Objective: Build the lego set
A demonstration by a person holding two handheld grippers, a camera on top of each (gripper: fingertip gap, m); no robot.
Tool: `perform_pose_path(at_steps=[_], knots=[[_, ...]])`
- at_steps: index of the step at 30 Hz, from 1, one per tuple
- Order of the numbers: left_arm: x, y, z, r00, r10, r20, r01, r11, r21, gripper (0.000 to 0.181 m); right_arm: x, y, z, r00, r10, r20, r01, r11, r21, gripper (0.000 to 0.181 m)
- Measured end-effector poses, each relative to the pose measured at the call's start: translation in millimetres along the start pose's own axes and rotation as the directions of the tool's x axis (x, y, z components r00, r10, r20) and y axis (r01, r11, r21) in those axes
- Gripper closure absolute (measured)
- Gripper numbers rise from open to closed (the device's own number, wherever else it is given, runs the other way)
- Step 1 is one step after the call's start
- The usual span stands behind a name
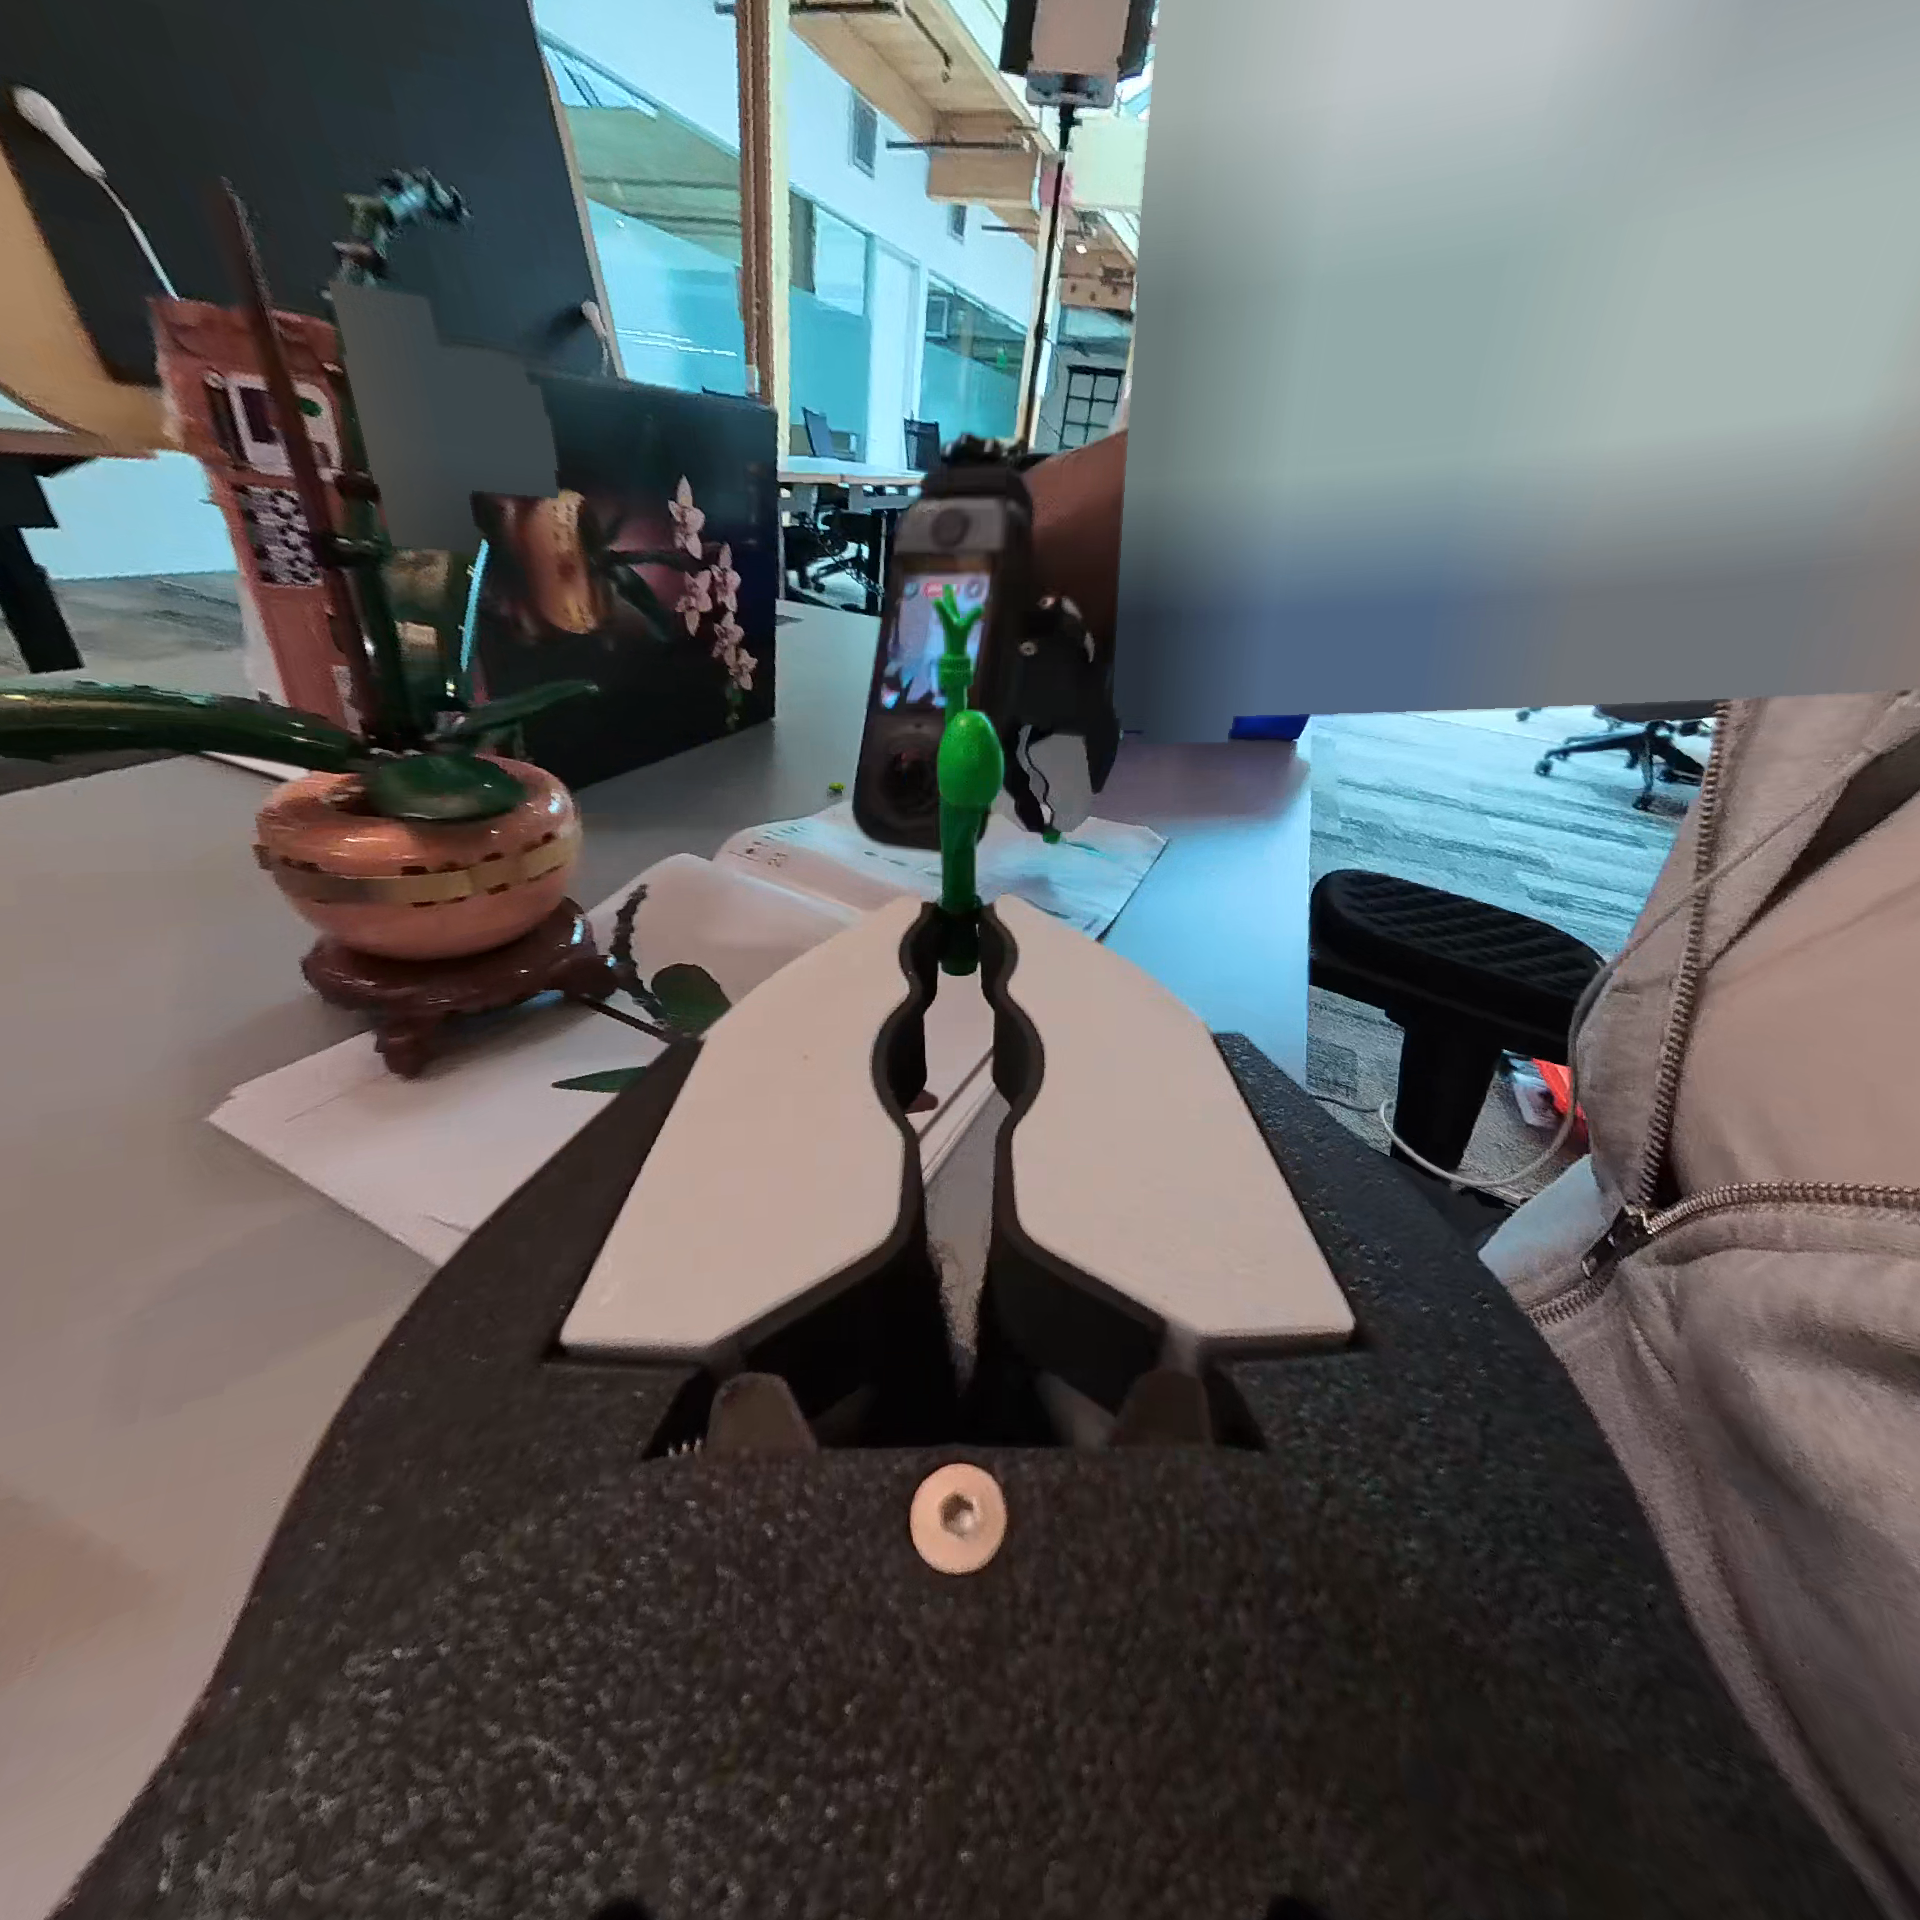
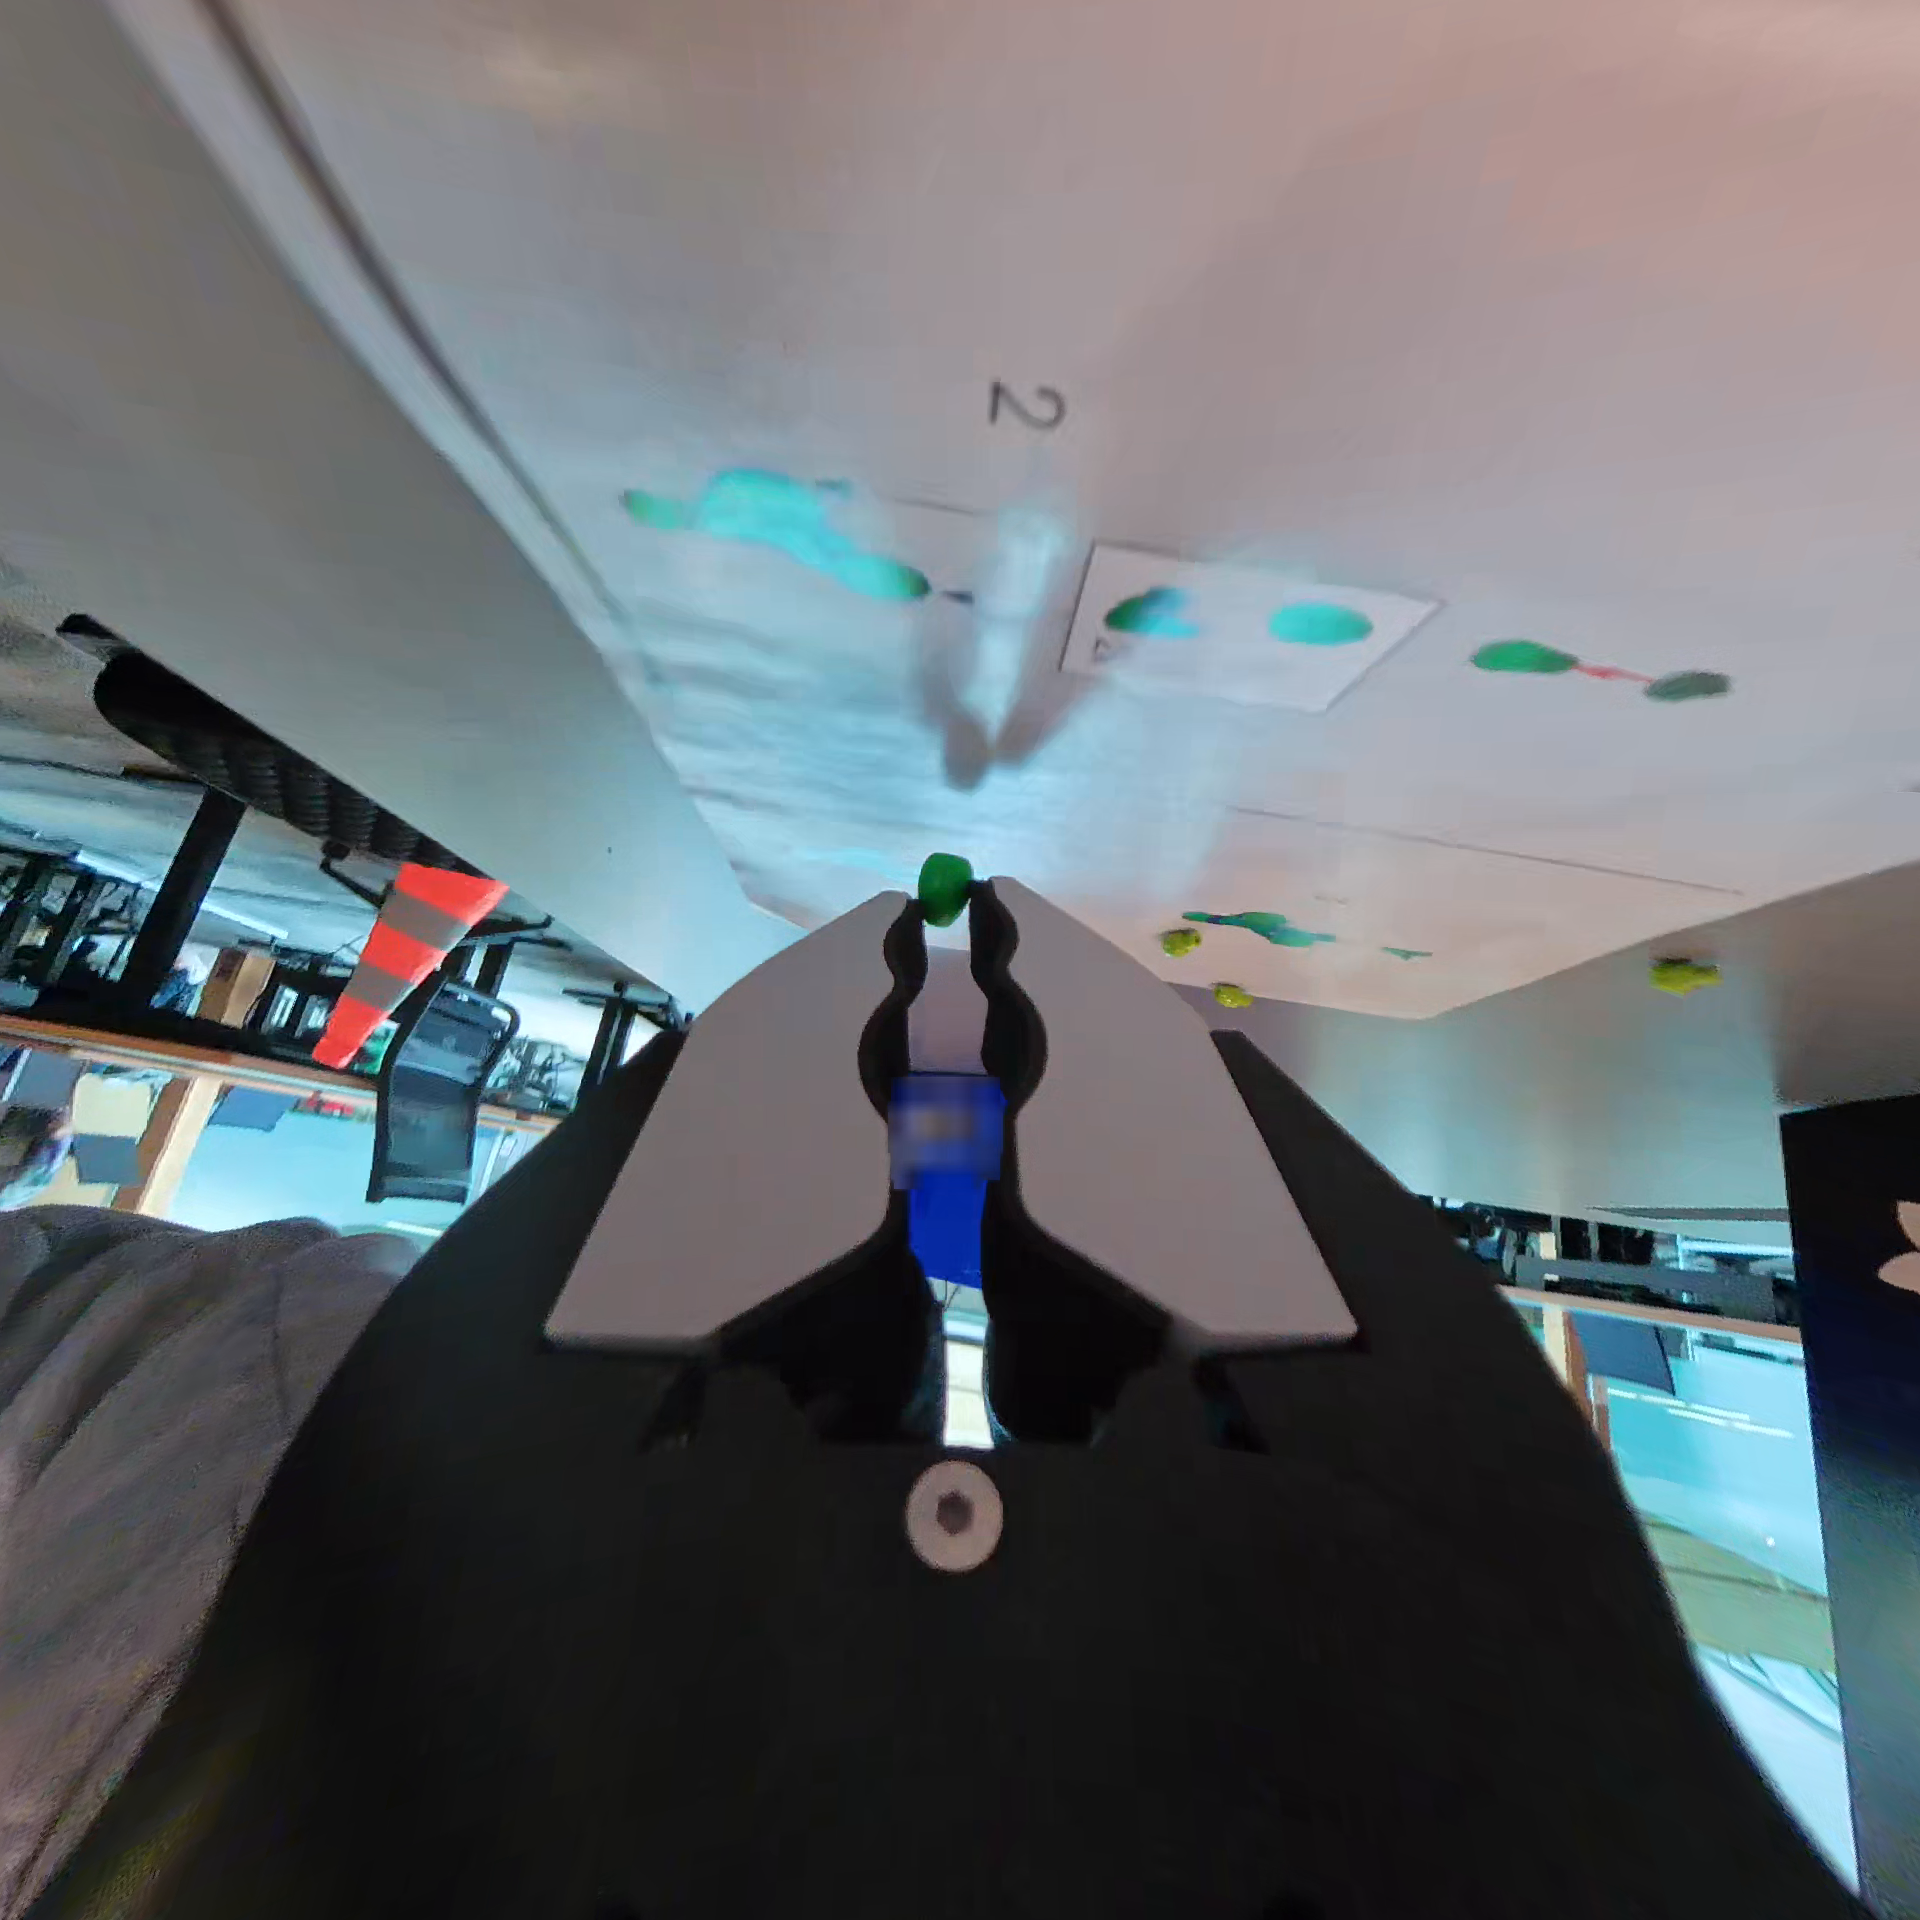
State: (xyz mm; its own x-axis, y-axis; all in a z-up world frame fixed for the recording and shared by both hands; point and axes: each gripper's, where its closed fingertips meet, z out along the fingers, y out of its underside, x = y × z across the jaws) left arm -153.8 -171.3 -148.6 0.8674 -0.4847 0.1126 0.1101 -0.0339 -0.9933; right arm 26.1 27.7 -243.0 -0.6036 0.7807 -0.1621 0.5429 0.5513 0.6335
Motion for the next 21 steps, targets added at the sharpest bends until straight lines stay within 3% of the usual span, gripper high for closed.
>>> perform_pose_path(at_steps=[12,16,18,21], knots=[[-2,-1,-3,0.999,-0.036,-0.025,0.037,0.999,0.037,0.175,11,-21,-8,0.999,0.032,-0.017,-0.028,0.984,0.176,0.163],[-2,-1,-4,0.999,-0.040,-0.028,0.041,0.998,0.041,0.175,13,-25,-13,0.998,0.046,-0.044,-0.031,0.953,0.303,0.156],[-1,-1,-4,0.999,-0.039,-0.028,0.041,0.998,0.043,0.175,8,-23,-19,0.997,0.060,-0.051,-0.036,0.919,0.393,0.154],[0,0,-4,0.999,-0.030,-0.029,0.031,0.999,0.034,0.175,8,-13,-30,0.986,0.145,-0.084,-0.069,0.807,0.586,0.152]])
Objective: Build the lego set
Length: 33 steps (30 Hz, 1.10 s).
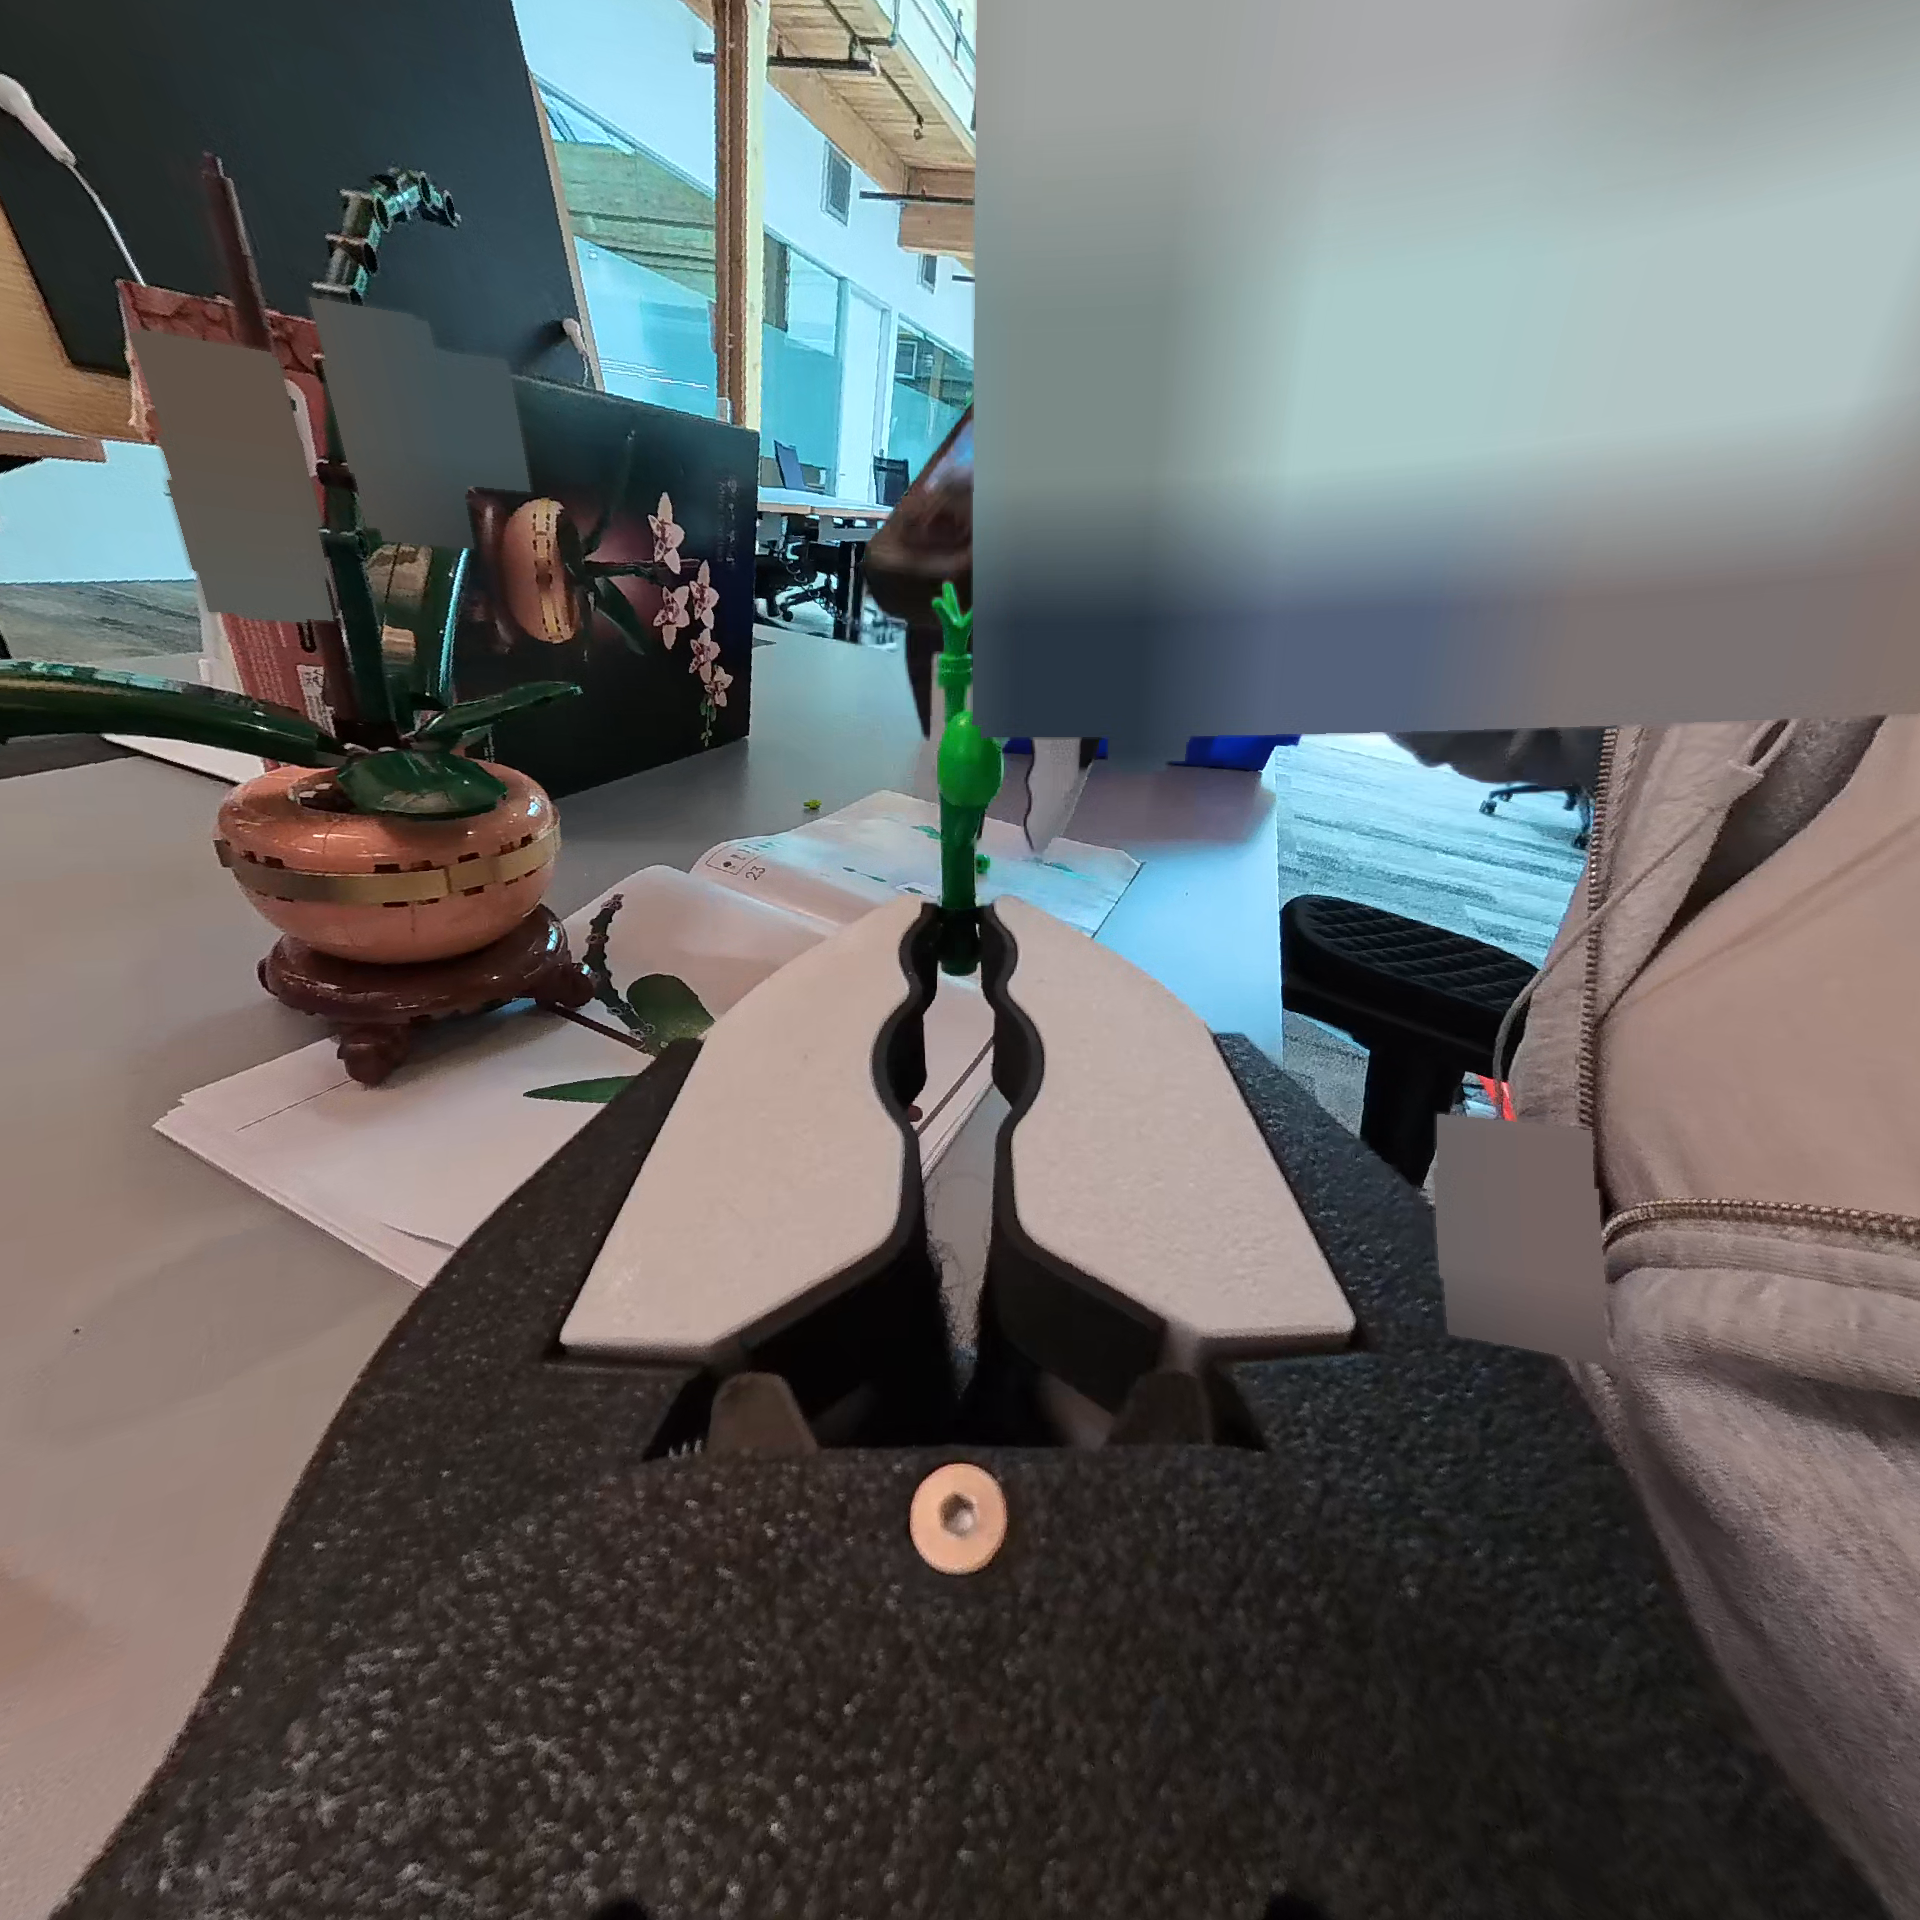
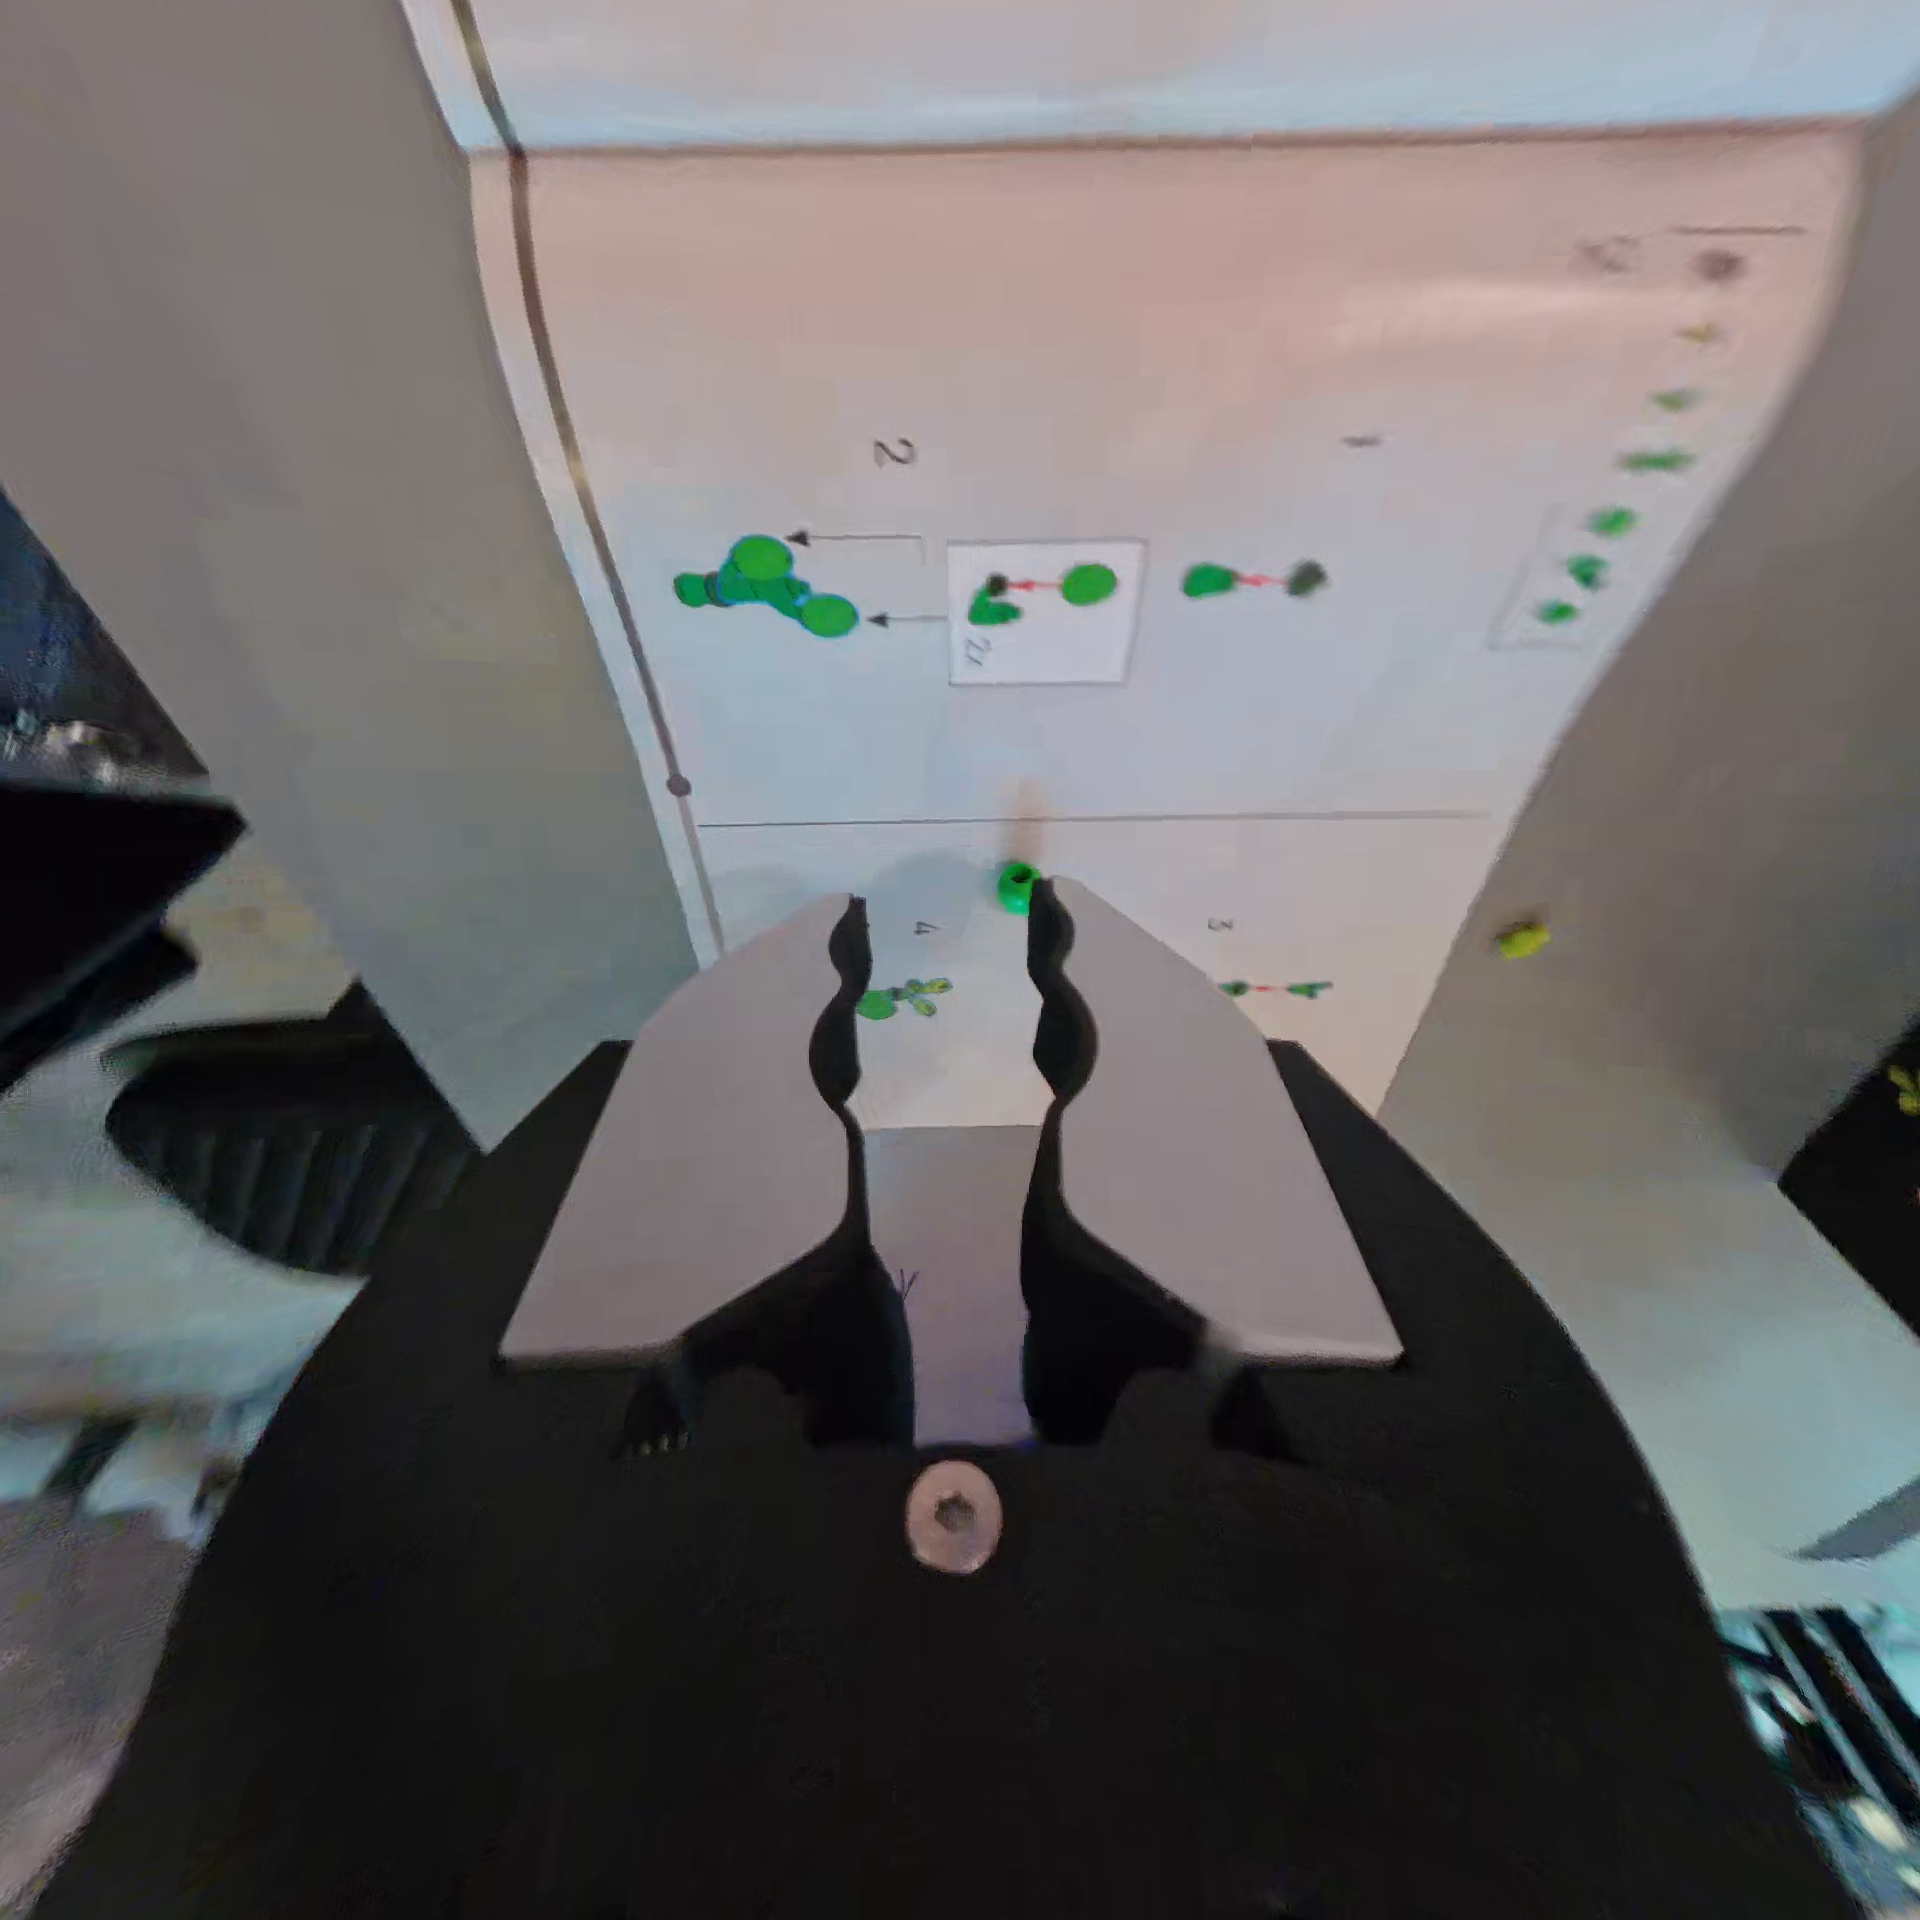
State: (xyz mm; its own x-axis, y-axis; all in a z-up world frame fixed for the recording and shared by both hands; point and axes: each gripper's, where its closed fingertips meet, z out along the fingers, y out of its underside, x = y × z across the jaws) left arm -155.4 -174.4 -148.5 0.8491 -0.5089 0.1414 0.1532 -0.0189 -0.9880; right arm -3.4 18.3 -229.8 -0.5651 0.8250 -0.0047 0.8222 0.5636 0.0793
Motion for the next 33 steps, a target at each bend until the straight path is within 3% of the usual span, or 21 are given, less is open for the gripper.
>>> perform_pose_path(at_steps=[2,4,7,9,12,20,23,29,31,33], knots=[[0,1,1,1.000,0.001,-0.002,-0.001,1.000,-0.004,0.175,8,6,-6,0.995,0.082,-0.061,-0.070,0.982,0.177,0.146],[1,0,2,1.000,-0.005,-0.010,0.005,1.000,0.004,0.175,17,9,-6,0.976,0.210,-0.053,-0.173,0.902,0.395,0.145],[1,-1,4,1.000,-0.014,-0.013,0.014,1.000,0.012,0.175,25,25,15,0.926,0.376,0.025,-0.331,0.781,0.529,0.148],[1,-1,5,1.000,-0.005,-0.006,0.005,1.000,0.009,0.175,29,28,28,0.913,0.408,-0.005,-0.323,0.730,0.602,0.153],[3,-2,11,1.000,0.008,-0.024,-0.008,1.000,0.007,0.175,37,18,16,0.938,0.337,-0.082,-0.160,0.632,0.758,0.160],[14,-12,32,0.995,0.028,-0.096,-0.025,0.999,0.027,0.175,48,6,23,0.998,0.054,-0.008,-0.033,0.713,0.700,0.157],[14,-15,38,0.993,0.023,-0.114,-0.019,0.999,0.038,0.175,51,0,27,0.999,0.006,0.049,-0.040,0.677,0.735,0.158],[12,-15,54,0.990,-0.001,-0.139,0.007,0.999,0.039,0.175,49,-5,26,0.999,-0.023,0.035,-0.012,0.651,0.759,0.173],[10,-9,63,0.991,-0.021,-0.134,0.021,1.000,0.000,0.175,46,-3,19,1.000,-0.029,0.011,0.012,0.682,0.731,0.173],[6,-1,73,0.993,-0.034,-0.109,0.027,0.997,-0.066,0.175,38,11,12,0.999,-0.049,-0.007,0.044,0.815,0.577,0.173]])
